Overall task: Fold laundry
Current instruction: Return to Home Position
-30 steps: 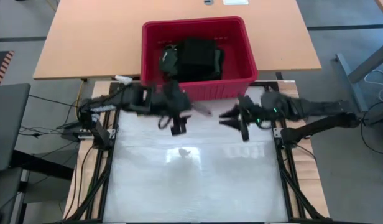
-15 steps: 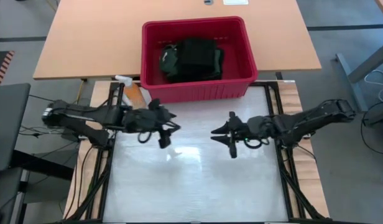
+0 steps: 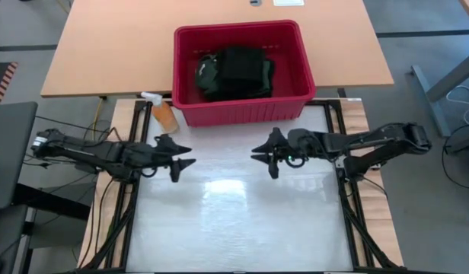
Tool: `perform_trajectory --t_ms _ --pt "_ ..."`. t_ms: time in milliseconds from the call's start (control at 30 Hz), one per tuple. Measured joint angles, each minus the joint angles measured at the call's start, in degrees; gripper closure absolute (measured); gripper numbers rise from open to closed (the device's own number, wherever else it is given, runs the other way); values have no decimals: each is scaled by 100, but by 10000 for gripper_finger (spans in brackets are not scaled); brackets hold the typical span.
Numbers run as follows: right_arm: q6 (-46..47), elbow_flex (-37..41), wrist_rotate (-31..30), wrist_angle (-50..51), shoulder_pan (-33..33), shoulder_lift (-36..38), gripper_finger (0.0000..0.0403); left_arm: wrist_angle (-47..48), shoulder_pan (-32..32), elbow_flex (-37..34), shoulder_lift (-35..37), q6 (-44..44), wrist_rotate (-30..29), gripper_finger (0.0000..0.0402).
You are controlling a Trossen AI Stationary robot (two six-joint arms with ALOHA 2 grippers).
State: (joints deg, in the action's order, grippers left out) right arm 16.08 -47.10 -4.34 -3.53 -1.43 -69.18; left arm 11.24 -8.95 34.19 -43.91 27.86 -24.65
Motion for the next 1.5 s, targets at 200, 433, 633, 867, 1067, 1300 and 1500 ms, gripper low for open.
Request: perform_trajectory --t_ms 200,433,633,867,1067,1300,1500 --pt "-96 625 319 -806 466 78 267 -774 2 -1128 1263 243 -88 164" --pt "234 1732 501 -2405 843 76 267 -1904 119 -2184 2305 303 -154 164" --pt "642 2380 605 -3018 1038 90 267 -1333 146 -2327 3288 343 -127 164" --pt "688 2945 615 -3371 1182 419 267 6 149 -2322 4396 477 -420 164" --pt "763 3635 617 -4544 1436 622 276 -470 146 -2540 4215 536 -365 164" --pt "806 4046 1237 -5159 1740 621 301 -1721 149 -3325 4257 634 -8 164" --pt "658 4204 2132 -5202 2349 624 330 -1641 148 -3354 4252 908 448 170"
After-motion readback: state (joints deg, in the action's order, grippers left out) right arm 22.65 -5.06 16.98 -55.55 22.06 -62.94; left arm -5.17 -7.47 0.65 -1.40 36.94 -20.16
